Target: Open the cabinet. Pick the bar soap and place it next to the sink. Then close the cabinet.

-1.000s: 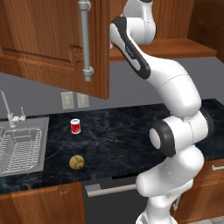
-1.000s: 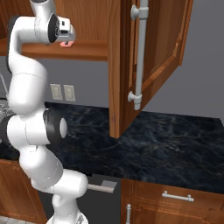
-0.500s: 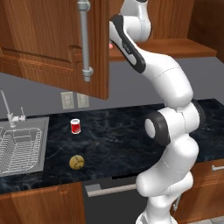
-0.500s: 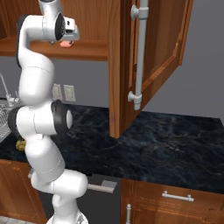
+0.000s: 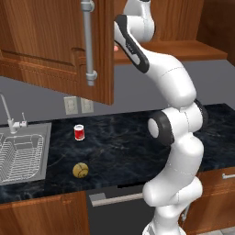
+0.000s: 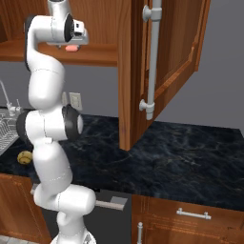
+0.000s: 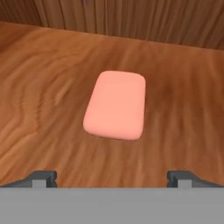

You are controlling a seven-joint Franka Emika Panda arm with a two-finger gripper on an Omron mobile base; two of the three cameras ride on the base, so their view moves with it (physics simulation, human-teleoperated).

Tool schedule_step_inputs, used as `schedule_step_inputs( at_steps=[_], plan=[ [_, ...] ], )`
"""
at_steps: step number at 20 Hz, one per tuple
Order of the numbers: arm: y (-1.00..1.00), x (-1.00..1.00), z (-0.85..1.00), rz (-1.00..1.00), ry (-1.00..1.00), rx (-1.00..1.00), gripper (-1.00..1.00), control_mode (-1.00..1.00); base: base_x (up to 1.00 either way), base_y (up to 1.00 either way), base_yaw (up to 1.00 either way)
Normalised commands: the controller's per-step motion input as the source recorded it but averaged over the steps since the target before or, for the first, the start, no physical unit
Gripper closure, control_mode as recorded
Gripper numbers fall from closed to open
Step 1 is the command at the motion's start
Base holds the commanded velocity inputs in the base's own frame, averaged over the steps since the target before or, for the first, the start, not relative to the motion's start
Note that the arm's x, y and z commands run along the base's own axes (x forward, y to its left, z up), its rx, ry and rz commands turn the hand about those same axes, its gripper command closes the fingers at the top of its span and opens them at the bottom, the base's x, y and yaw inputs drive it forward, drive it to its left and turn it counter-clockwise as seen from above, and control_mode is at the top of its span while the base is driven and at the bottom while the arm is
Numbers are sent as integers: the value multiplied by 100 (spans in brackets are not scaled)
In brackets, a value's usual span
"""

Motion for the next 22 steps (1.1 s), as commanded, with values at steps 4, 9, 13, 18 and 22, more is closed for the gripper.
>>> schedule_step_inputs(
  at_steps=[4, 9, 13, 18, 22],
  plan=[
    [10, 23, -19, 0, 3, 0, -100, -100, 0, 0, 0],
    [23, 14, -1, 0, 0, 0, -100, -100, 0, 0, 0],
    [24, 10, 0, -1, 0, 0, -100, -100, 0, 0, 0],
    [5, 12, 0, -2, 0, 0, -100, -100, 0, 0, 0],
    [0, 14, 0, -3, 0, 0, -100, -100, 0, 0, 0]
  ],
)
